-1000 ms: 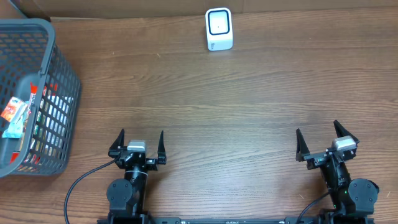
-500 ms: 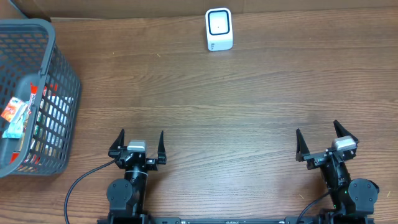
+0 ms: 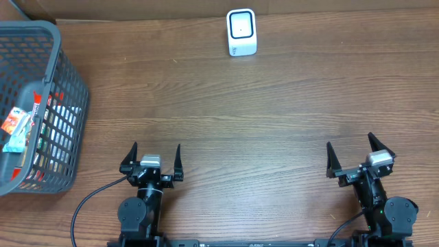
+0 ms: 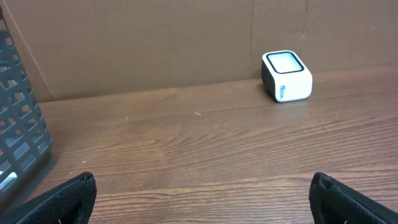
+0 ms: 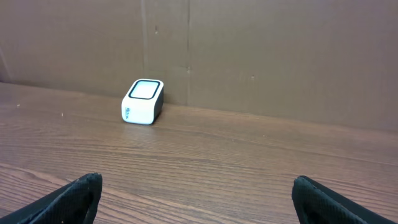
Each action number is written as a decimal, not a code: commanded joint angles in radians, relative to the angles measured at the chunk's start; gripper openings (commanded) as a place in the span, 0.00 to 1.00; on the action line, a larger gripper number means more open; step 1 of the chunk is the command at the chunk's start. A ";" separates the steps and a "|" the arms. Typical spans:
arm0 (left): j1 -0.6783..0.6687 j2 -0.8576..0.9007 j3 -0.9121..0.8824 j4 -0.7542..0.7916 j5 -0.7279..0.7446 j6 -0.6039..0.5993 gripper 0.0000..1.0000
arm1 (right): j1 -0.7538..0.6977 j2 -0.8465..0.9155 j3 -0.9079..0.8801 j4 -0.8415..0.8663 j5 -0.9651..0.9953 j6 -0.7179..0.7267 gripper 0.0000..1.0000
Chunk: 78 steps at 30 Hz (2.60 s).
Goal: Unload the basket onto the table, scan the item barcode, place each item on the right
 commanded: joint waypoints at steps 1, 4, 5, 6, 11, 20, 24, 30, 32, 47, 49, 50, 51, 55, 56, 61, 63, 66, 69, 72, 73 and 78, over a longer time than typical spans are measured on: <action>-0.007 -0.010 -0.005 0.001 -0.006 -0.006 1.00 | 0.005 -0.010 -0.010 0.006 0.002 0.003 1.00; -0.007 -0.010 -0.005 0.001 -0.006 -0.006 1.00 | 0.005 -0.010 -0.010 0.006 0.002 0.003 1.00; -0.007 -0.010 -0.005 0.001 -0.006 -0.006 1.00 | 0.005 -0.010 -0.010 0.006 0.002 0.003 1.00; -0.007 -0.010 -0.005 0.001 -0.006 -0.006 1.00 | 0.005 -0.010 -0.010 0.006 0.002 0.003 1.00; -0.007 -0.010 -0.005 0.001 -0.006 -0.006 1.00 | 0.005 -0.010 -0.010 0.006 0.002 0.003 1.00; -0.007 -0.010 -0.005 0.026 -0.020 -0.006 1.00 | 0.005 -0.010 -0.010 0.006 -0.002 0.003 1.00; -0.007 -0.010 -0.005 0.001 -0.021 -0.006 1.00 | 0.005 -0.010 -0.010 0.006 -0.002 0.003 1.00; -0.007 -0.010 -0.005 0.046 -0.021 -0.006 1.00 | 0.005 -0.010 -0.010 0.007 -0.003 0.019 1.00; -0.007 -0.010 -0.005 0.079 -0.022 -0.006 1.00 | 0.005 -0.010 -0.010 0.007 -0.003 0.065 1.00; -0.006 0.382 0.600 -0.224 -0.122 -0.008 1.00 | 0.005 -0.010 -0.005 0.006 -0.039 0.125 1.00; -0.006 0.509 0.760 -0.315 -0.122 -0.036 1.00 | 0.005 -0.010 -0.005 0.006 -0.039 0.125 1.00; -0.005 0.563 0.834 -0.364 -0.122 -0.056 1.00 | 0.005 -0.010 -0.005 0.006 -0.039 0.126 1.00; 0.001 0.632 0.928 -0.424 -0.119 -0.077 1.00 | 0.005 -0.010 -0.005 0.006 -0.040 0.129 1.00; 0.066 0.902 1.316 -0.669 -0.060 -0.079 1.00 | 0.005 -0.010 -0.005 0.006 -0.049 0.143 1.00; 0.097 0.970 1.419 -0.737 -0.032 -0.070 1.00 | 0.005 -0.010 -0.005 0.006 -0.060 0.143 1.00; 0.350 1.297 1.871 -1.007 0.254 0.007 1.00 | 0.005 -0.010 -0.005 0.006 -0.082 0.144 1.00; 0.474 1.403 1.992 -1.076 0.378 0.010 1.00 | 0.005 -0.010 -0.005 0.006 -0.084 0.143 1.00; 0.649 1.530 2.092 -1.141 0.528 0.010 1.00 | 0.005 -0.010 -0.004 0.006 -0.085 0.143 1.00; 0.775 1.617 2.099 -1.160 0.553 -0.016 1.00 | 0.005 -0.010 -0.004 0.006 -0.085 0.143 1.00; 0.851 1.688 2.098 -1.176 0.555 -0.071 1.00 | 0.005 -0.010 -0.004 0.006 -0.088 0.143 1.00; 0.867 1.708 2.099 -1.186 0.557 -0.093 1.00 | 0.005 -0.010 -0.004 0.006 -0.088 0.143 1.00; 0.905 1.784 2.098 -1.201 0.540 -0.074 1.00 | 0.005 -0.010 -0.004 0.006 -0.088 0.143 1.00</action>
